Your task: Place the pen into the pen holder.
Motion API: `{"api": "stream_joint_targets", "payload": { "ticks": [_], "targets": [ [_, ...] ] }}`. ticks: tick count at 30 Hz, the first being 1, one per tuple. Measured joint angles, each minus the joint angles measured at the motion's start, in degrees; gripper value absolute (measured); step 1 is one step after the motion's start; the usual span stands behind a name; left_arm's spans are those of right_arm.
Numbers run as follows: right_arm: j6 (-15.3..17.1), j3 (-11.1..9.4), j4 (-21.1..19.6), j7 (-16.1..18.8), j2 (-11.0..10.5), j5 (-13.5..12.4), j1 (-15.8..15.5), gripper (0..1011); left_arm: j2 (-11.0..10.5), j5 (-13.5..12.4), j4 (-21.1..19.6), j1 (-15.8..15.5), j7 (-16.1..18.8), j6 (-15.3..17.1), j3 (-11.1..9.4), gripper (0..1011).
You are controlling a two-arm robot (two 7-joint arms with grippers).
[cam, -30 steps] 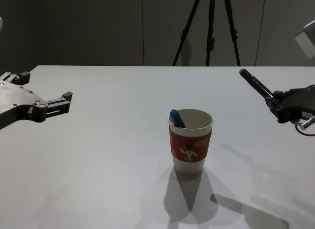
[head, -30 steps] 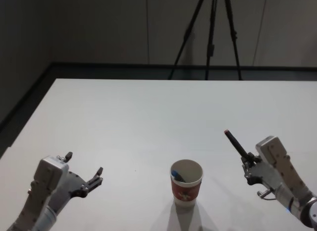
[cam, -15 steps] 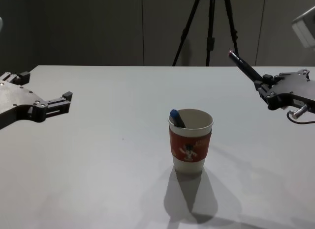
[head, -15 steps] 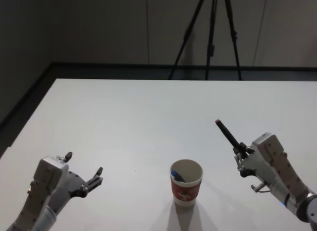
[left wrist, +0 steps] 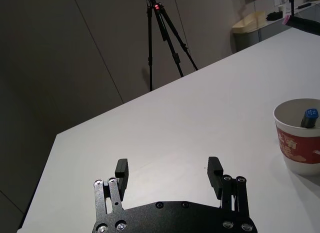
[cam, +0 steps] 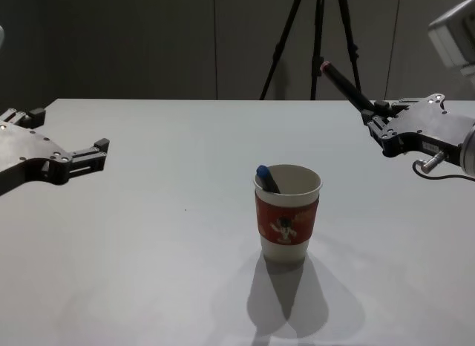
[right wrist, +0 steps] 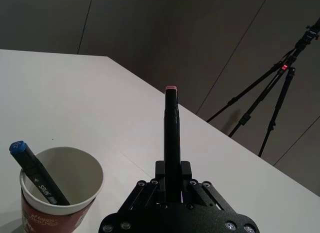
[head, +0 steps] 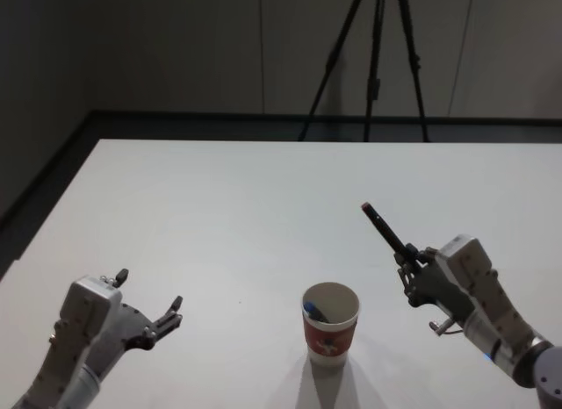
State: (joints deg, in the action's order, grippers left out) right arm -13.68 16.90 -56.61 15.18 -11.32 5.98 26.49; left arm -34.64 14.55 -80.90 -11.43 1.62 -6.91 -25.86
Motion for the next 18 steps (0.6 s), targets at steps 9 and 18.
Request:
{"api": "stream_joint_targets", "payload": {
  "ticks": [9, 18],
  "targets": [
    [-4.2, 1.0, 2.5, 0.9, 0.5, -0.4, 1.5, 174, 0.0, 0.0, 0.0, 0.0, 0.0, 0.0, 0.0, 1002],
    [-7.4, 1.3, 4.7, 2.1, 0.9, -1.3, 2.6, 174, 0.0, 0.0, 0.0, 0.0, 0.0, 0.0, 0.0, 1001]
  ]
}}
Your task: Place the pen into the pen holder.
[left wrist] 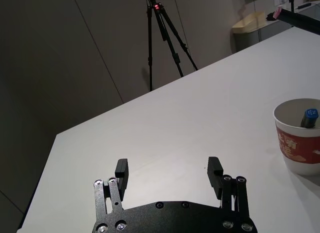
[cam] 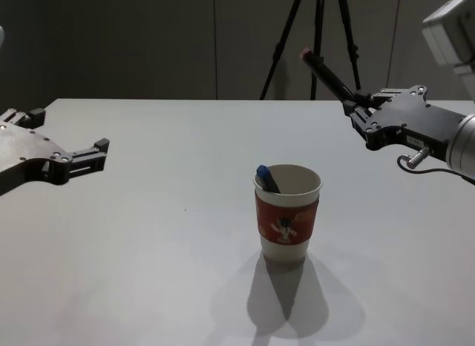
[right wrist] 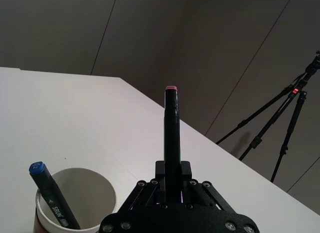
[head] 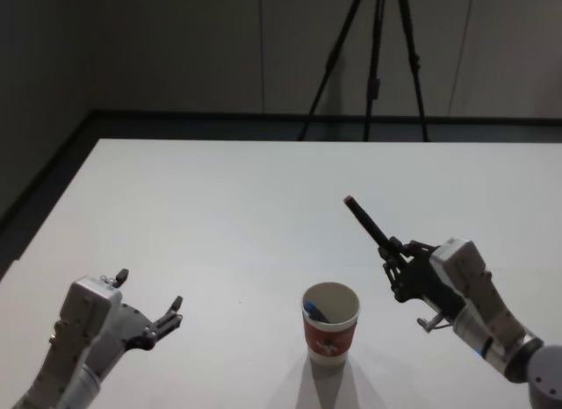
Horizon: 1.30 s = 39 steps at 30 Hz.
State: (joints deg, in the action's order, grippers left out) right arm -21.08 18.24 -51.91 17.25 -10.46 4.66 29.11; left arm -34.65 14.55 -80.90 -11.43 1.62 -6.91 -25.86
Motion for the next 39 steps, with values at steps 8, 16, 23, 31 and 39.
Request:
{"api": "stream_joint_targets", "payload": {
  "ticks": [8, 16, 23, 31, 39],
  "targets": [
    [-3.0, 0.4, 2.7, 1.2, 0.5, -0.9, 1.1, 174, 0.0, 0.0, 0.0, 0.0, 0.0, 0.0, 0.0, 1001],
    [-6.4, 0.9, 5.4, 2.4, 1.0, -1.4, 2.1, 174, 0.0, 0.0, 0.0, 0.0, 0.0, 0.0, 0.0, 1001],
    [-9.1, 1.1, 7.2, 3.3, 1.4, -1.9, 2.8, 174, 0.0, 0.0, 0.0, 0.0, 0.0, 0.0, 0.0, 1002],
    [-10.6, 1.2, 8.4, 4.0, 1.7, -2.1, 3.3, 174, 0.0, 0.0, 0.0, 0.0, 0.0, 0.0, 0.0, 1001],
    [-11.5, 1.4, 9.4, 4.5, 2.2, -2.4, 3.8, 174, 0.0, 0.0, 0.0, 0.0, 0.0, 0.0, 0.0, 1002]
  ]
}}
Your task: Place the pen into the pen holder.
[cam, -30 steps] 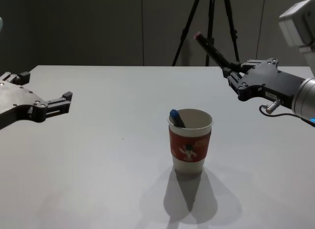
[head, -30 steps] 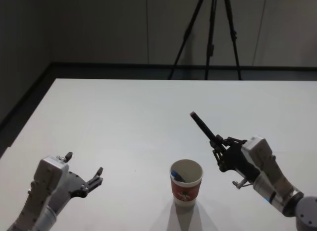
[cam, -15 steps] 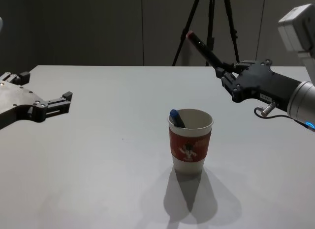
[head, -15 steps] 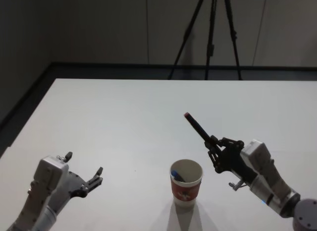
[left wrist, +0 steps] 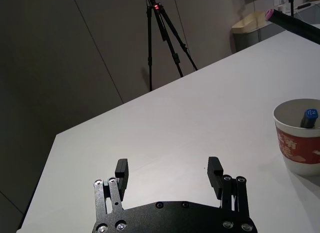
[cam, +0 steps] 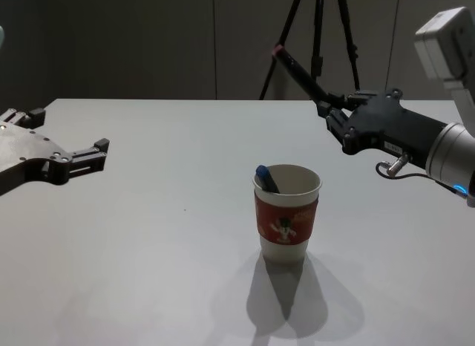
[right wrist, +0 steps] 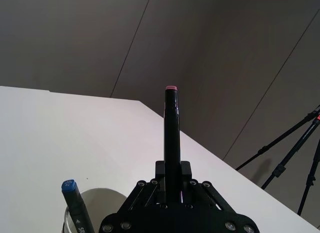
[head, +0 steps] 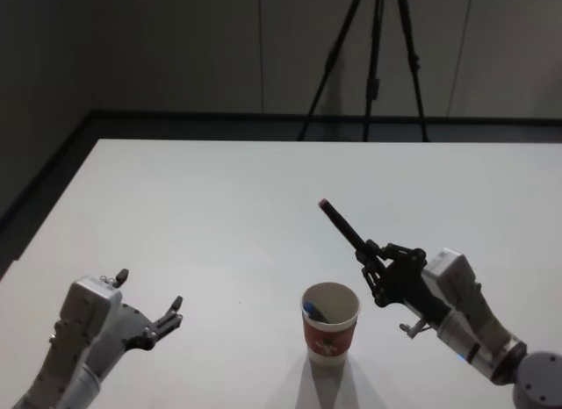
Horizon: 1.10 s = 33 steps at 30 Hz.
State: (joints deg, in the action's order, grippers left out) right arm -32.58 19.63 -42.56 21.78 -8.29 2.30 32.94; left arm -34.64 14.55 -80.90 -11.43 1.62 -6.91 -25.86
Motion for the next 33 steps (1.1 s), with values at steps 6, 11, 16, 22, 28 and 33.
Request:
{"api": "stream_joint_targets", "payload": {
  "ticks": [6, 11, 16, 22, 28, 33],
  "targets": [
    [-0.4, 0.1, 0.4, 0.2, 0.3, -0.1, 0.4, 174, 0.0, 0.0, 0.0, 0.0, 0.0, 0.0, 0.0, 1001],
    [-0.7, 0.1, 0.9, 0.4, 0.6, -0.2, 0.8, 174, 0.0, 0.0, 0.0, 0.0, 0.0, 0.0, 0.0, 1001],
    [-1.0, 0.3, 0.8, 0.6, 0.7, -0.3, 0.8, 174, 0.0, 0.0, 0.0, 0.0, 0.0, 0.0, 0.0, 1001],
    [-1.4, 0.4, 1.1, 0.9, 1.0, -0.4, 1.2, 174, 0.0, 0.0, 0.0, 0.0, 0.0, 0.0, 0.0, 1001],
    [-2.6, 0.7, 3.1, 1.0, 1.5, -0.3, 2.1, 174, 0.0, 0.0, 0.0, 0.0, 0.0, 0.0, 0.0, 1001],
    [-3.7, 0.9, 5.4, 1.2, 2.3, -0.1, 3.1, 174, 0.0, 0.0, 0.0, 0.0, 0.0, 0.0, 0.0, 1001]
  ]
}}
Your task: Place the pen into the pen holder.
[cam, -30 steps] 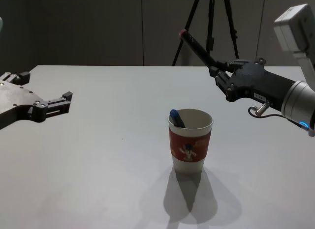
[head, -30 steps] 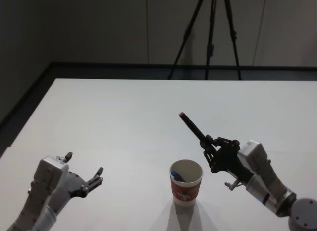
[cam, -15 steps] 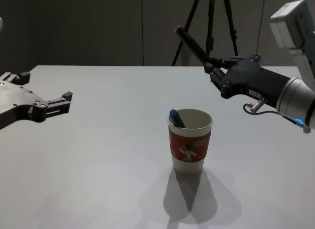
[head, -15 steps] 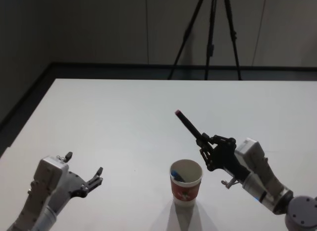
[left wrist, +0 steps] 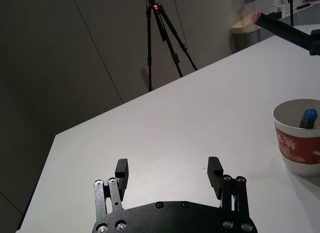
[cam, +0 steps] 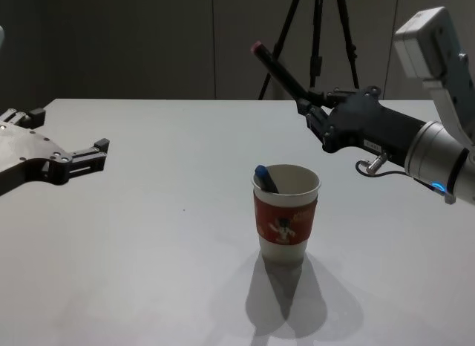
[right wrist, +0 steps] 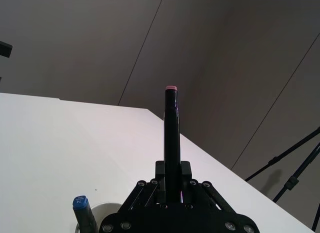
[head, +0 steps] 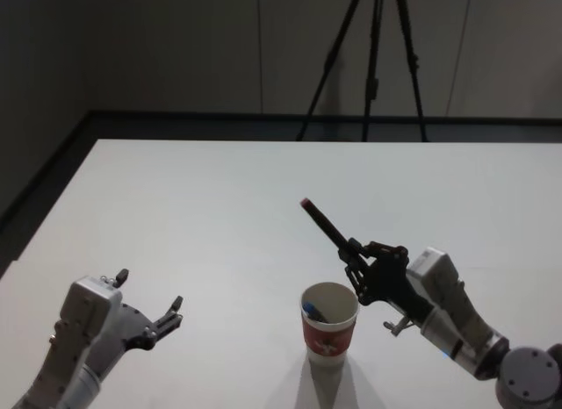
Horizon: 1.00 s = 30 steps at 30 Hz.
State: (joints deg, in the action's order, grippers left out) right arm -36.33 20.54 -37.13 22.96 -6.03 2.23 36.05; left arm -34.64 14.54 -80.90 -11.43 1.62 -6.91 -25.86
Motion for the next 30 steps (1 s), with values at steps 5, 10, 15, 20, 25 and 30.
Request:
{"api": "stream_joint_targets", "payload": {
  "ticks": [5, 10, 15, 20, 25, 30],
  "targets": [
    [-0.9, 0.2, 1.8, 0.2, 0.7, 0.2, 0.9, 174, 0.0, 0.0, 0.0, 0.0, 0.0, 0.0, 0.0, 1001],
    [-1.3, 0.3, 2.6, 0.4, 1.1, 0.3, 1.4, 174, 0.0, 0.0, 0.0, 0.0, 0.0, 0.0, 0.0, 1002],
    [-1.7, 0.4, 3.7, 0.5, 1.5, 0.7, 2.0, 174, 0.0, 0.0, 0.0, 0.0, 0.0, 0.0, 0.0, 1002],
    [-1.8, 0.5, 4.8, 0.5, 1.9, 0.9, 2.5, 174, 0.0, 0.0, 0.0, 0.0, 0.0, 0.0, 0.0, 1002],
    [-2.2, 0.6, 6.0, 0.6, 2.4, 1.1, 3.1, 174, 0.0, 0.0, 0.0, 0.0, 0.0, 0.0, 0.0, 1001],
    [-2.5, 0.7, 7.1, 0.7, 2.9, 1.2, 3.8, 174, 0.0, 0.0, 0.0, 0.0, 0.0, 0.0, 0.0, 1001]
  ]
}}
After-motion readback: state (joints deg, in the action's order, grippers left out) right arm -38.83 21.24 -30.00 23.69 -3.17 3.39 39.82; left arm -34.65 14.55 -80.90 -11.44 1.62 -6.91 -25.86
